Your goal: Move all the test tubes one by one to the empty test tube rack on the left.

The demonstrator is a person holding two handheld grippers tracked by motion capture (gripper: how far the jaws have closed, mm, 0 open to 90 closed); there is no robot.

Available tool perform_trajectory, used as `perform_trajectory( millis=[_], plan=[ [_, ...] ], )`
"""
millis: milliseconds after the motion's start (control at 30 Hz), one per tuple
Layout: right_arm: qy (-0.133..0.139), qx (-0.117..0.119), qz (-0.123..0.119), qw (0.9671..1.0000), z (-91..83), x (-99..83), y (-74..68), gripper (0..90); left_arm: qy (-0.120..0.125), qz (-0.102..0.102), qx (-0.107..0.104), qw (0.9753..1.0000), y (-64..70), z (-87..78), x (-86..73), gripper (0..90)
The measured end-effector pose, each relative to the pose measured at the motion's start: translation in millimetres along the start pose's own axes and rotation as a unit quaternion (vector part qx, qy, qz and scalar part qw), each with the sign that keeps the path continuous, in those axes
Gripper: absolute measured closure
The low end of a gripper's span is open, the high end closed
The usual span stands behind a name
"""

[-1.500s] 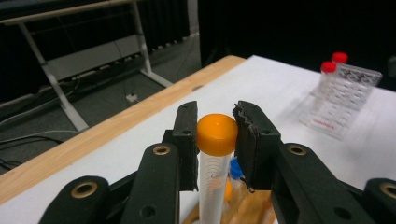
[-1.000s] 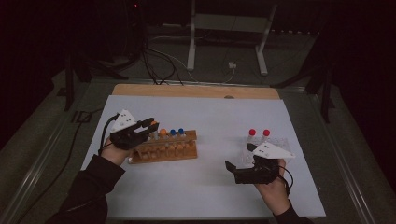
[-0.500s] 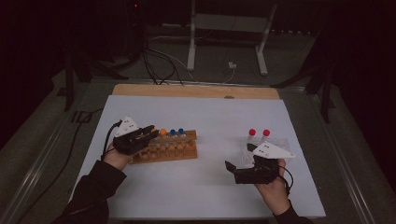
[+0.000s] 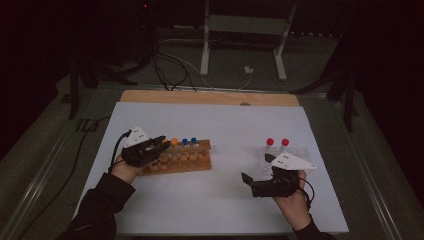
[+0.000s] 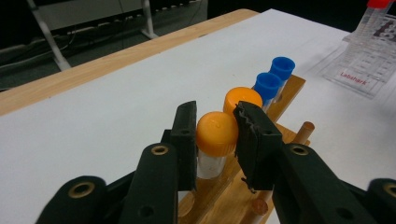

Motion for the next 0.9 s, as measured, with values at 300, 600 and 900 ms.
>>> perform_trajectory(
  millis=[300,600,900],
  plan=[
    [0.013,-0.011,0.001,0.9999,-5.0,0.1,5.4,1.6,0.013,0.018,-0.009,0.9997,13.1,-15.4,1.8,31.7],
    [0.022,-0.052,0.011,0.9983,-14.9,-1.1,26.1,1.6,0.004,0.01,-0.025,0.9996,21.6,-29.5,-7.2,10.2],
    [0.031,-0.107,0.034,0.9932,-22.8,-7.1,54.3,1.6,0.009,0.002,-0.04,0.9991,23.8,-44.8,-20.4,1.8]
  ],
)
Point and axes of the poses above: each handheld gripper's, and its own axes: z roughly forward along the jaws, x roughly out of its top, y roughly to its right, the point moved 2 cm from there along z, roughly forward along the jaws, and after that the axes turned 5 degrees about x, right-handed, at the moved point
